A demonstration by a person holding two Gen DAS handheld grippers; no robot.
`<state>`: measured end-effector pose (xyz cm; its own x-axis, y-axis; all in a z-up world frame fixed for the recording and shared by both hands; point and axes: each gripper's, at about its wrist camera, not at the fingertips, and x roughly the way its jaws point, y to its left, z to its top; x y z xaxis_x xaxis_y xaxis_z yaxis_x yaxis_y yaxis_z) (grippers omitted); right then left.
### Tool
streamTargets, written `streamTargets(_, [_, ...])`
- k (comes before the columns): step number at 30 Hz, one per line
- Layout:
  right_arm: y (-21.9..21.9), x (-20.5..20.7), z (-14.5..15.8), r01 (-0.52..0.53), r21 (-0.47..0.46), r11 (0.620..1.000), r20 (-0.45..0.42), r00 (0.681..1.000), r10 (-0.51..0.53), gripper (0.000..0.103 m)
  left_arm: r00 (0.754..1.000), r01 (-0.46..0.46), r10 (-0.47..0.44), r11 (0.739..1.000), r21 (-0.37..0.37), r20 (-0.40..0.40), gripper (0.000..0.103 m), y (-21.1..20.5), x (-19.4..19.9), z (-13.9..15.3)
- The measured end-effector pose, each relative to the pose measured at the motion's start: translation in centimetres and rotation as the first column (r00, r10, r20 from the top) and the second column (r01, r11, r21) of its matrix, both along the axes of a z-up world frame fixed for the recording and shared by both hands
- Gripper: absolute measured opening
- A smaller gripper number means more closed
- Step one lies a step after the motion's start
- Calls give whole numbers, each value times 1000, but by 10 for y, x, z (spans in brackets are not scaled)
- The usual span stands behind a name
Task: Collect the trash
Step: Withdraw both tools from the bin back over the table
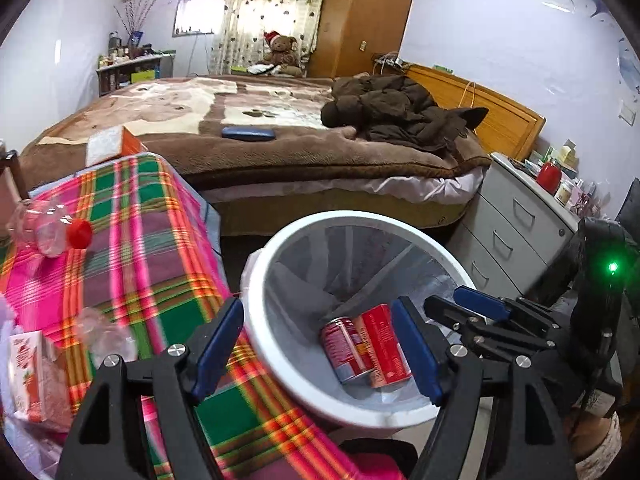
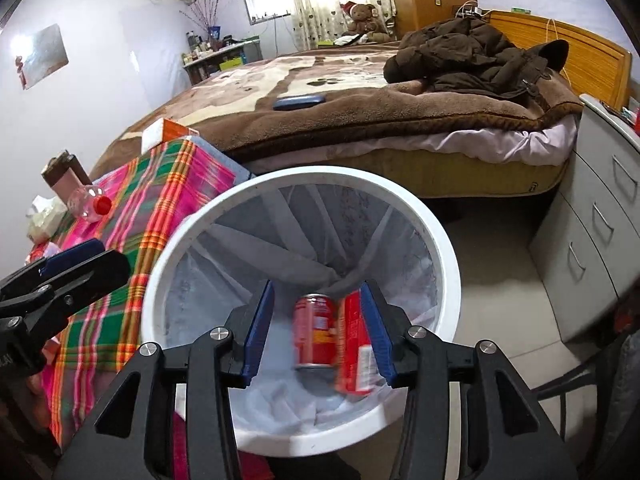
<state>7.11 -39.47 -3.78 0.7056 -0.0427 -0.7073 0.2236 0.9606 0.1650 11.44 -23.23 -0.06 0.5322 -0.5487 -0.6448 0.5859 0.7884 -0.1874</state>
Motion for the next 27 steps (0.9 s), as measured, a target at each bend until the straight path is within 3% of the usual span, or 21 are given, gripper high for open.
streamTargets(12, [50, -16, 29, -110, -5, 994, 132, 985, 110, 47, 990, -123, 126, 991, -53, 61, 78, 84, -29, 23])
streamTargets(27, [139, -15, 27, -353, -2, 936, 166, 922, 348, 47, 936, -334, 339, 941, -64, 95, 81, 205, -63, 25])
